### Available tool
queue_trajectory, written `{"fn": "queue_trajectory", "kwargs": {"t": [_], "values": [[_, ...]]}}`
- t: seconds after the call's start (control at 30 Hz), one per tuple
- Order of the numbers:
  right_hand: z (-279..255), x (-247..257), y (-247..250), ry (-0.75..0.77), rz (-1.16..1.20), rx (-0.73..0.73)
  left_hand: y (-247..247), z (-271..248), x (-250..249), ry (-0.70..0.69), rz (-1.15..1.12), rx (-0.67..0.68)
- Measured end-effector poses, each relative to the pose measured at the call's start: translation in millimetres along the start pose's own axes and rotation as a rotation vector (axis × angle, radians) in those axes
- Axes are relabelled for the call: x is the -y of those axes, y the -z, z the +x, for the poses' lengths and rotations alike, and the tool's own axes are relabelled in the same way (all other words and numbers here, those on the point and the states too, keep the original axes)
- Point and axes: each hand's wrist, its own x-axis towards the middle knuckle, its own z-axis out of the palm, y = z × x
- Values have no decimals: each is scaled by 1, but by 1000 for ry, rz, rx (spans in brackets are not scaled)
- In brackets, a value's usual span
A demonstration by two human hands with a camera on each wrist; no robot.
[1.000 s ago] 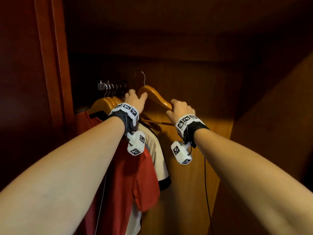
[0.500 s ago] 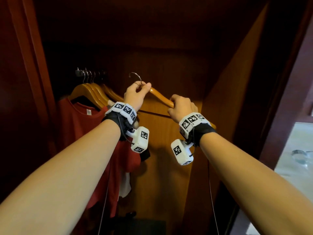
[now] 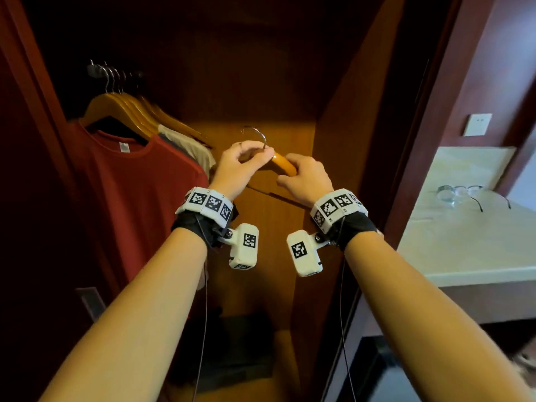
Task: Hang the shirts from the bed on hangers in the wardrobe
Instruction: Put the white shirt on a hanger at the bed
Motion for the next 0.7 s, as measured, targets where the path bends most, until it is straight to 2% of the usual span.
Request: {"fn": "queue_trajectory", "kwargs": {"t": [0.17, 0.27, 0.4, 0.53, 0.7], "values": [[-58, -13, -14, -90, 56, 55, 5, -51, 30, 174, -70, 192], [-98, -23, -19, -168, 53, 29, -7, -84, 39, 210, -137, 256], [-151, -54, -18, -321, 6, -100, -36, -125, 40, 250, -265, 287], [-205, -87, -2, -456, -197, -284, -75, -154, 41, 306, -353, 356], [-268, -124, 33, -515, -211, -428, -150, -194, 26, 336, -420, 429]]}}
